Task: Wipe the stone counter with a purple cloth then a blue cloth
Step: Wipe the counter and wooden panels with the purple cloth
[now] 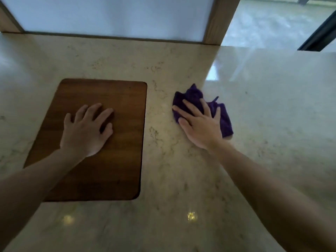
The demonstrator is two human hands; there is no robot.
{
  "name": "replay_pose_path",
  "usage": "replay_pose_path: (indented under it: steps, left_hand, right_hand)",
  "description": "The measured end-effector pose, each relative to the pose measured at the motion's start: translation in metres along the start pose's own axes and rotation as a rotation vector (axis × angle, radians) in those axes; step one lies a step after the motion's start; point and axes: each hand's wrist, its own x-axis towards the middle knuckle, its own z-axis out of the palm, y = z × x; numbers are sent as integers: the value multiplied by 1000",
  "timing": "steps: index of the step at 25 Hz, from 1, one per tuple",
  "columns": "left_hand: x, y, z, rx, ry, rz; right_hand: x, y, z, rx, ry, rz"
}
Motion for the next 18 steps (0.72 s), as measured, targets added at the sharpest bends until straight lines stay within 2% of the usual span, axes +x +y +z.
replay_pose_path:
  steps: [2, 4, 6, 9, 11, 15, 18]
  left_hand:
    - [-16, 17, -6, -10, -20, -86]
    - [-48, 40, -10, -133, -29, -132]
    - [-86, 67, -9, -229, -30, -60]
    - [-125, 107, -8, -228, -41, 136]
    - [-135, 129, -7, -235, -50, 217]
    - [-150, 144, 18, -155, -203, 252]
    - [-175, 145, 28, -134, -173, 218]
  right_hand:
    - [-95, -15, 8, -5, 19, -9]
    - [-193, -27, 17, 0, -2, -22]
    - [-287, -35, 21, -24, 8, -32]
    - [-391, -41, 27, -71, -8, -36]
    - [-423, -39, 24, -105, -22, 6]
    - [-416, -31, 22, -84, -7, 138]
    - [-398, -29, 24, -45, 24, 203]
